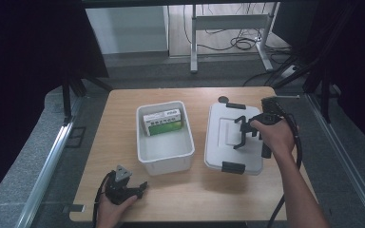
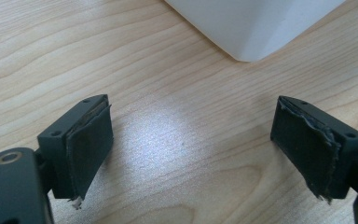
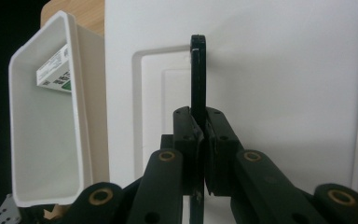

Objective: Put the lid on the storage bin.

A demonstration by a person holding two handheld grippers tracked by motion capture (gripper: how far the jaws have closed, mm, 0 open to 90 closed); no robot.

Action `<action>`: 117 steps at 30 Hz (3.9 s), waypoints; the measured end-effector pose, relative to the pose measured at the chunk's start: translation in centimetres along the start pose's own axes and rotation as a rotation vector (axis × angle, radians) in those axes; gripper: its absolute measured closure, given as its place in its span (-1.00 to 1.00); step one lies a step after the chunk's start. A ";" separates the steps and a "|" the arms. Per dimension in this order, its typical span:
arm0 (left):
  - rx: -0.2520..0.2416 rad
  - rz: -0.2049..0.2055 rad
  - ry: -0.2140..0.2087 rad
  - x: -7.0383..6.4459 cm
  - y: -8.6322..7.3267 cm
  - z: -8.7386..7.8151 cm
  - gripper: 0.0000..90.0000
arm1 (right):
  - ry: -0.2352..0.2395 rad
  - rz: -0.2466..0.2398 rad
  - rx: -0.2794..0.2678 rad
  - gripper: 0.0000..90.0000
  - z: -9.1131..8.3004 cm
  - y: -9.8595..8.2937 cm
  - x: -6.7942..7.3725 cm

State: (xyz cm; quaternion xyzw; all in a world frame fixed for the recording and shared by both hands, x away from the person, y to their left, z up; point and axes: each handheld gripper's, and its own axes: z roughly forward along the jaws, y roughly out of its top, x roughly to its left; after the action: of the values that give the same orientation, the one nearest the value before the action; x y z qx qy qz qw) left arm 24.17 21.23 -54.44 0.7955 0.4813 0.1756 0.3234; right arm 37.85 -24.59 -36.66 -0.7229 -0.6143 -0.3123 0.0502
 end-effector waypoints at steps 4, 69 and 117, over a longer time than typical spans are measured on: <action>0.000 0.000 0.000 0.0 0.0 0.0 -0.72 | 0.014 -0.001 -0.007 0.88 -0.4 0.2 0.5; 0.002 0.006 -0.001 0.0 0.0 0.0 -0.72 | 0.124 -0.153 -0.005 0.88 -1.9 1.3 10.3; 0.003 0.007 -0.002 0.0 0.0 0.0 -0.72 | 0.169 -0.240 0.071 0.87 2.0 1.2 16.0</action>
State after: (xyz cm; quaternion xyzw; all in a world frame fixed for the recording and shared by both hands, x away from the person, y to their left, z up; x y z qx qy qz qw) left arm 24.20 21.27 -54.44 0.7979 0.4785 0.1754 0.3221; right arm 40.59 -10.26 -29.71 -0.6132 -0.7004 -0.3541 0.0896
